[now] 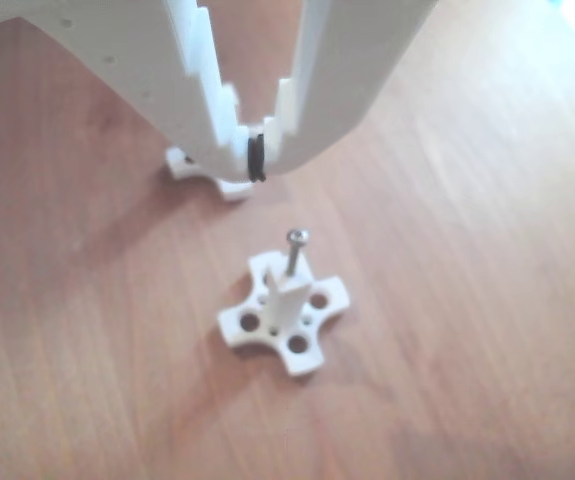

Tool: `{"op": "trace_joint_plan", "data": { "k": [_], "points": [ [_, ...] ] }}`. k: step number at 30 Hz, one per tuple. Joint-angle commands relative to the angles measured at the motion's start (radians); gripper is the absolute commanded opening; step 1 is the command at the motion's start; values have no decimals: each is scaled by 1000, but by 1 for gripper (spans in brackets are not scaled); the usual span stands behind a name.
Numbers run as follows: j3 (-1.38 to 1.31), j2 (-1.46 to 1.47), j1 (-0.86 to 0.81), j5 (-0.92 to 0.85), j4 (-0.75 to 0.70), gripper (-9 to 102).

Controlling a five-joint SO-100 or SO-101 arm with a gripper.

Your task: Grab the screw and set it in the hole.

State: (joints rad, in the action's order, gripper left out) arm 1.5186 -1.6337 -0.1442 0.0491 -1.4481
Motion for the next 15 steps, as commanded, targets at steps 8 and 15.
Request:
{"op": "trace_joint_plan", "data": {
  "k": [8,15],
  "points": [
    [-74,-11,8,0,-3,3],
    [-69,6,14,0,3,4]
  ]
}}
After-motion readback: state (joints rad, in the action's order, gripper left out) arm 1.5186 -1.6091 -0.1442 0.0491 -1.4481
